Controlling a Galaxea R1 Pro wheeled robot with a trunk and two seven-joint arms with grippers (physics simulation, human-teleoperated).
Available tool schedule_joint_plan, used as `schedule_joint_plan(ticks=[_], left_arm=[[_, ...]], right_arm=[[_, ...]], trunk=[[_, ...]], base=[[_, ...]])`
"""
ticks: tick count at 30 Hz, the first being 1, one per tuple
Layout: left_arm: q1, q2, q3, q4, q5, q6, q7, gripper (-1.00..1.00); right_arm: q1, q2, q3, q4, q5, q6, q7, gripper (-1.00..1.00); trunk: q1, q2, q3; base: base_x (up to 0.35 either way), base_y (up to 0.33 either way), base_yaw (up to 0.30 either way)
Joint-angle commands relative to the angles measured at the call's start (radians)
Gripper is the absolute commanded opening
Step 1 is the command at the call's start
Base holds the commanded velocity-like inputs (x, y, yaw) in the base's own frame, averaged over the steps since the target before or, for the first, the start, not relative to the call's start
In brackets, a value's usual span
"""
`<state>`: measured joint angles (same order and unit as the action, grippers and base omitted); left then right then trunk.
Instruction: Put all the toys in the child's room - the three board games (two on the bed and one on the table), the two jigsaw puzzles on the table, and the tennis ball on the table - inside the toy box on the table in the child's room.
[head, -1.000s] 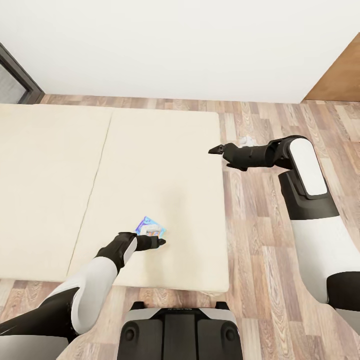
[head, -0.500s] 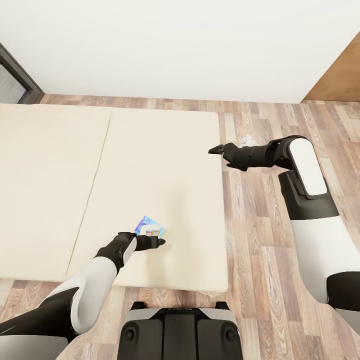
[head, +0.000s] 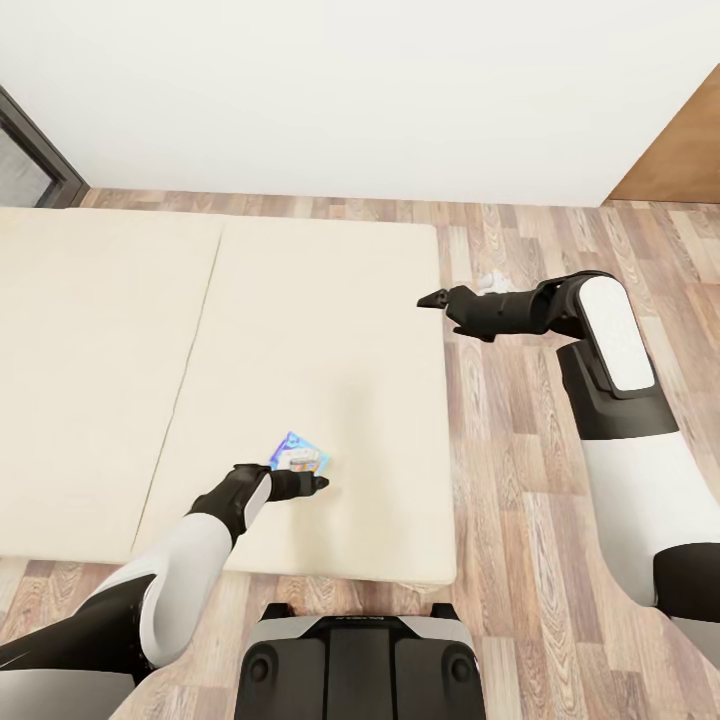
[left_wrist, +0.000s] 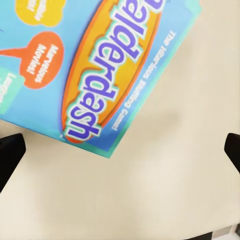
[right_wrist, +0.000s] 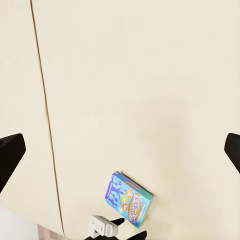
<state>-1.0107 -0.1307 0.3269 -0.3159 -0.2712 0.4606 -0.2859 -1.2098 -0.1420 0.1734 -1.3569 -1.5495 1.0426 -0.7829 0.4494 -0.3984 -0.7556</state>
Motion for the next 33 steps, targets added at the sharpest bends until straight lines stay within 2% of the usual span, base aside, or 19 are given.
schedule_joint_plan(ticks=[1, 7, 10, 26, 33], left_arm=[[0.0, 0.0, 0.009, -0.004, -0.01, 0.006, -0.006, 1.0], [0.0, 0.014, 0.01, -0.009, -0.01, 0.007, -0.006, 1.0], [0.0, 0.034, 0.011, -0.01, -0.009, 0.01, -0.006, 1.0], [-0.001, 0.072, 0.014, -0.013, -0.007, 0.021, -0.004, 1.0], [-0.003, 0.092, 0.014, -0.063, -0.007, 0.03, -0.004, 1.0]], right_arm=[[-0.001, -0.001, 0.002, -0.001, -0.009, 0.001, -0.01, 1.0], [-0.001, -0.005, 0.002, 0.001, -0.009, 0.001, -0.01, 1.0], [-0.001, -0.004, 0.001, 0.004, -0.009, 0.001, -0.01, 1.0], [-0.002, -0.006, 0.0, 0.013, -0.008, 0.001, -0.01, 1.0], [-0.002, -0.007, -0.001, 0.015, -0.006, -0.001, -0.01, 1.0]], trunk=[[0.001, -0.002, -0.001], [0.001, -0.002, -0.001], [0.001, -0.002, -0.001], [0.001, -0.002, -0.001], [0.001, -0.002, -0.001]], base=[[0.0, 0.0, 0.0], [0.0, 0.0, 0.0], [0.0, 0.0, 0.0], [0.0, 0.0, 0.0], [0.0, 0.0, 0.0]])
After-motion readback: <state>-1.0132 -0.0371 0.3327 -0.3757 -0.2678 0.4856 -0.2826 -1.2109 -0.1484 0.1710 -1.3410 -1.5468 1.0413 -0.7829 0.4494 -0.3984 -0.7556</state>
